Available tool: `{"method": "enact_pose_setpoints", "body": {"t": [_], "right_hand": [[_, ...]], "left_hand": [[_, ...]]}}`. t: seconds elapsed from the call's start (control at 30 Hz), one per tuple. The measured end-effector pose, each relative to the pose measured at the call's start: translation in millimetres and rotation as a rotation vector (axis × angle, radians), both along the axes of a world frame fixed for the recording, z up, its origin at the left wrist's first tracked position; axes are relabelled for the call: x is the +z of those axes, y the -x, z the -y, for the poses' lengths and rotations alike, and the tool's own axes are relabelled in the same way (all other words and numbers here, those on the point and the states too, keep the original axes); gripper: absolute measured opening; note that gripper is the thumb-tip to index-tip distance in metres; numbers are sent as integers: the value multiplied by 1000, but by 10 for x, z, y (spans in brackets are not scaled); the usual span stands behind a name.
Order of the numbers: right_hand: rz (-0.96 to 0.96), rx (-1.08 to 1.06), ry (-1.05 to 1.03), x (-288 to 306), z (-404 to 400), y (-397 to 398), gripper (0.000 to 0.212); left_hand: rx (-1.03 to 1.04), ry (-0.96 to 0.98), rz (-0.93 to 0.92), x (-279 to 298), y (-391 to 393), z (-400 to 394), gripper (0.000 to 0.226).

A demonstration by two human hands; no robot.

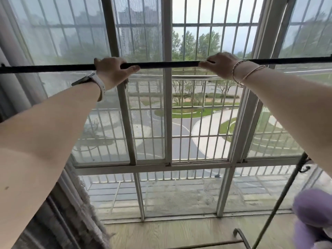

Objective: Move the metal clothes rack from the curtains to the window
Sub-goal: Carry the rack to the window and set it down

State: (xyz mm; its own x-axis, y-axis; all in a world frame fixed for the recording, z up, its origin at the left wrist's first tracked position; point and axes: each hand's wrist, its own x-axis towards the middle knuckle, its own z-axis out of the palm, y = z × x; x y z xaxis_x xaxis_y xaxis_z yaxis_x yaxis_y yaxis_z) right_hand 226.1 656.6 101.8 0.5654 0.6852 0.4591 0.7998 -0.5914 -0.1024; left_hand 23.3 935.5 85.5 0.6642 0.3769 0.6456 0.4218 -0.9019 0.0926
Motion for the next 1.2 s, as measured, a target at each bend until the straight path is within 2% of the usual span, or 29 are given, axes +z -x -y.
{"method": "enact_pose_setpoints", "body": {"t": [0.2,0.53,0.67,0.87,1.0,1.2], "right_hand": [[36,-9,4,-4,-6,199,47],[18,-42,-1,-10,23,255,62],[12,-49,11,11,22,329,59],[32,-61,-8,-11,117,331,61],[44,-52,-39,-47,249,262,55],[20,-13,-61,-55,469,212,62]], "left_hand": [[-36,-35,7,-22,117,-77,66],[-24,-41,12,-25,225,-69,76],[-49,-48,11,-20,284,-113,66],[-53,-4,-14,-19,287,-1,65],[-15,-8,7,-29,239,176,73],[13,5,-4,-17,203,474,75]]}}
